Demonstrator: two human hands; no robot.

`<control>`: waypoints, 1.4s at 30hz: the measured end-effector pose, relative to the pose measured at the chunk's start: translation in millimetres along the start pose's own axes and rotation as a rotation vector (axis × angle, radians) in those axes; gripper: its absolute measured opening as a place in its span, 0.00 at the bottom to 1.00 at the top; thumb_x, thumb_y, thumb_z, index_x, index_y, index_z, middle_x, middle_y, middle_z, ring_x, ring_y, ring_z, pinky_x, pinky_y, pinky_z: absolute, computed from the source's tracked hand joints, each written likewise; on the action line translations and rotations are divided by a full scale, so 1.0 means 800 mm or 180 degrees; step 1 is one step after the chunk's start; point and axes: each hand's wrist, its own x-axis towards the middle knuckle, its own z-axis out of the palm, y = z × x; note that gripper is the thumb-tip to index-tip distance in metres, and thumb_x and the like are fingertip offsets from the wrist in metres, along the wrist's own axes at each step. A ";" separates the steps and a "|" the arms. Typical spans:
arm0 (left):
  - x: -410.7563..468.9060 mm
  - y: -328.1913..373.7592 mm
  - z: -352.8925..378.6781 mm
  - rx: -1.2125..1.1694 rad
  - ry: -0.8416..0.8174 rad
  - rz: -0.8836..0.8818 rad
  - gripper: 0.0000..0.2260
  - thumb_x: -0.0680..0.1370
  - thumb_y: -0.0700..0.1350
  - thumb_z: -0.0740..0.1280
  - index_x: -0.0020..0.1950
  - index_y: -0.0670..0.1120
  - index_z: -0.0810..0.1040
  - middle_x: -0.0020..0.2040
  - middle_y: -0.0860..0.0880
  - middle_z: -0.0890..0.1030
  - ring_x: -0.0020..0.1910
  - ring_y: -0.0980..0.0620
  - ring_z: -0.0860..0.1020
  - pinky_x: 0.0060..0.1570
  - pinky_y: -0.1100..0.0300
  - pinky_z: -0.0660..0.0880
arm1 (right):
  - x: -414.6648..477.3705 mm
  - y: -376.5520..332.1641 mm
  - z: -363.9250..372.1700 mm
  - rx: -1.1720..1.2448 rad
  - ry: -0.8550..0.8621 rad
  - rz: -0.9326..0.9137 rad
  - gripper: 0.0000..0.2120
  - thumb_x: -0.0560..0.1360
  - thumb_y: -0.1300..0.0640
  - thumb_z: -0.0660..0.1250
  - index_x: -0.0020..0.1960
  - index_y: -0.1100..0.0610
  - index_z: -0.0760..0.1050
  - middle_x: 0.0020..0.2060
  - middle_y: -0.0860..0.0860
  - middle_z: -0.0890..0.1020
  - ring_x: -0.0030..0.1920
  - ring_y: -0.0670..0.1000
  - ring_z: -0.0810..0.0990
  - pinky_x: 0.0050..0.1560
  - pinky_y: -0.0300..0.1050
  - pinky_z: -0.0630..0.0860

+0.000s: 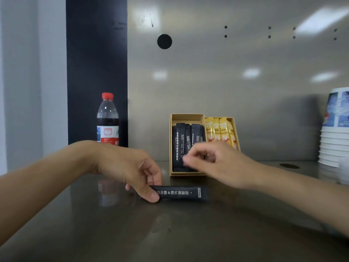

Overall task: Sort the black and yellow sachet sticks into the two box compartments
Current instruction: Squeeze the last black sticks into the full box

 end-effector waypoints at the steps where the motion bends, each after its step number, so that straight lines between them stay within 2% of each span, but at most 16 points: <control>1: 0.002 -0.003 0.000 -0.0010 0.0100 0.0041 0.07 0.77 0.49 0.74 0.52 0.49 0.84 0.44 0.55 0.84 0.44 0.57 0.79 0.46 0.57 0.73 | -0.001 0.000 0.005 -0.0017 -0.0276 0.0026 0.11 0.79 0.43 0.66 0.49 0.48 0.82 0.43 0.45 0.84 0.42 0.41 0.81 0.45 0.43 0.79; 3: 0.006 -0.008 0.000 -0.0092 0.0364 0.0151 0.07 0.77 0.50 0.73 0.52 0.49 0.85 0.44 0.52 0.84 0.42 0.56 0.78 0.45 0.57 0.73 | -0.003 -0.002 0.012 -0.0004 -0.0576 0.0011 0.13 0.78 0.41 0.66 0.52 0.48 0.83 0.45 0.44 0.85 0.42 0.41 0.81 0.45 0.44 0.80; 4: 0.007 -0.011 0.000 -0.0157 0.0512 0.0239 0.07 0.77 0.50 0.73 0.51 0.48 0.85 0.43 0.51 0.83 0.41 0.56 0.77 0.43 0.57 0.72 | -0.004 -0.004 0.011 0.0063 -0.0653 -0.0006 0.13 0.78 0.42 0.66 0.52 0.48 0.83 0.43 0.42 0.85 0.40 0.40 0.81 0.42 0.41 0.79; 6: 0.011 -0.016 0.000 -0.0253 0.0791 0.0402 0.05 0.77 0.48 0.73 0.49 0.48 0.86 0.40 0.49 0.83 0.38 0.56 0.76 0.41 0.58 0.72 | -0.004 -0.006 0.007 0.0311 -0.0773 0.0045 0.11 0.79 0.46 0.67 0.50 0.52 0.84 0.34 0.37 0.82 0.33 0.37 0.78 0.36 0.31 0.72; 8: 0.016 -0.017 0.000 -0.0318 0.1047 0.0530 0.04 0.77 0.47 0.73 0.48 0.49 0.86 0.39 0.47 0.82 0.37 0.56 0.75 0.40 0.58 0.72 | -0.002 -0.004 0.003 0.0592 -0.0856 0.0132 0.08 0.79 0.49 0.68 0.47 0.51 0.83 0.27 0.38 0.78 0.27 0.39 0.73 0.31 0.29 0.67; 12: 0.023 -0.011 0.002 -0.0444 0.1528 0.0687 0.03 0.78 0.46 0.73 0.49 0.47 0.85 0.39 0.44 0.86 0.37 0.55 0.80 0.37 0.60 0.76 | 0.001 0.002 -0.001 0.0969 -0.0922 0.0305 0.08 0.77 0.48 0.69 0.46 0.52 0.82 0.36 0.50 0.79 0.26 0.43 0.70 0.29 0.34 0.68; 15: 0.024 -0.009 -0.001 -0.0440 0.2040 0.0704 0.03 0.79 0.44 0.71 0.48 0.46 0.84 0.37 0.50 0.86 0.37 0.55 0.83 0.34 0.58 0.77 | 0.004 0.005 -0.008 0.0919 -0.0663 0.0543 0.10 0.79 0.48 0.66 0.44 0.51 0.82 0.34 0.45 0.78 0.27 0.40 0.72 0.29 0.31 0.68; 17: 0.022 -0.012 -0.007 -0.0531 0.2395 0.0632 0.03 0.79 0.43 0.70 0.48 0.44 0.82 0.37 0.53 0.85 0.38 0.52 0.86 0.34 0.56 0.79 | 0.007 0.010 -0.013 0.0651 -0.0258 0.0648 0.12 0.80 0.48 0.65 0.45 0.53 0.83 0.33 0.43 0.80 0.31 0.37 0.75 0.33 0.28 0.70; 19: 0.018 -0.017 -0.014 -0.0644 0.2615 0.0541 0.03 0.80 0.42 0.69 0.49 0.43 0.81 0.40 0.51 0.85 0.39 0.49 0.86 0.35 0.52 0.80 | 0.009 0.016 -0.014 0.0439 0.0063 0.0624 0.14 0.81 0.47 0.64 0.46 0.54 0.83 0.40 0.50 0.83 0.39 0.39 0.79 0.45 0.32 0.73; 20: 0.015 -0.020 -0.017 -0.0702 0.2665 0.0493 0.03 0.81 0.41 0.68 0.50 0.42 0.80 0.40 0.49 0.86 0.37 0.48 0.86 0.35 0.52 0.80 | 0.010 0.016 -0.014 0.0411 0.0135 0.0623 0.15 0.81 0.46 0.63 0.47 0.54 0.83 0.44 0.53 0.83 0.43 0.43 0.80 0.49 0.36 0.73; 21: 0.013 -0.022 -0.020 -0.0766 0.2692 0.0452 0.03 0.81 0.40 0.67 0.50 0.42 0.79 0.39 0.47 0.86 0.35 0.48 0.85 0.35 0.52 0.79 | 0.010 0.015 -0.014 0.0436 0.0187 0.0628 0.15 0.81 0.46 0.62 0.47 0.54 0.83 0.44 0.55 0.83 0.42 0.44 0.80 0.48 0.36 0.73; 24: 0.010 -0.026 -0.025 -0.0926 0.2759 0.0373 0.03 0.82 0.39 0.65 0.50 0.41 0.78 0.34 0.49 0.83 0.30 0.48 0.81 0.34 0.54 0.76 | 0.010 0.011 -0.015 0.0654 0.0301 0.0722 0.16 0.82 0.48 0.61 0.46 0.58 0.80 0.29 0.47 0.75 0.25 0.41 0.69 0.28 0.28 0.66; 27: 0.010 -0.026 -0.027 -0.0967 0.2774 0.0342 0.03 0.82 0.38 0.65 0.50 0.40 0.78 0.32 0.49 0.81 0.30 0.48 0.80 0.33 0.55 0.75 | 0.010 0.012 -0.016 0.0871 0.0341 0.0745 0.15 0.83 0.50 0.61 0.43 0.59 0.76 0.26 0.47 0.69 0.24 0.44 0.64 0.25 0.31 0.64; 33: 0.021 -0.026 -0.015 -0.0672 0.2708 0.0323 0.04 0.82 0.41 0.66 0.50 0.44 0.79 0.33 0.49 0.82 0.30 0.49 0.81 0.29 0.57 0.75 | 0.010 0.014 -0.017 0.0817 0.0372 0.0647 0.08 0.81 0.52 0.64 0.47 0.54 0.78 0.33 0.47 0.81 0.27 0.47 0.73 0.23 0.33 0.67; 36: 0.030 -0.024 -0.009 -0.0534 0.2796 0.0308 0.03 0.82 0.43 0.66 0.49 0.46 0.79 0.34 0.49 0.83 0.29 0.50 0.81 0.27 0.57 0.75 | 0.011 0.019 -0.017 0.0850 0.0358 0.0654 0.07 0.81 0.53 0.66 0.47 0.54 0.78 0.34 0.49 0.83 0.28 0.49 0.76 0.22 0.39 0.68; 42: 0.036 -0.021 -0.001 -0.0441 0.3073 0.0274 0.03 0.81 0.44 0.66 0.49 0.49 0.79 0.37 0.50 0.85 0.31 0.49 0.84 0.31 0.59 0.75 | 0.014 0.026 -0.023 0.0993 0.0451 0.0825 0.09 0.81 0.54 0.66 0.45 0.57 0.79 0.35 0.53 0.86 0.27 0.51 0.79 0.22 0.40 0.71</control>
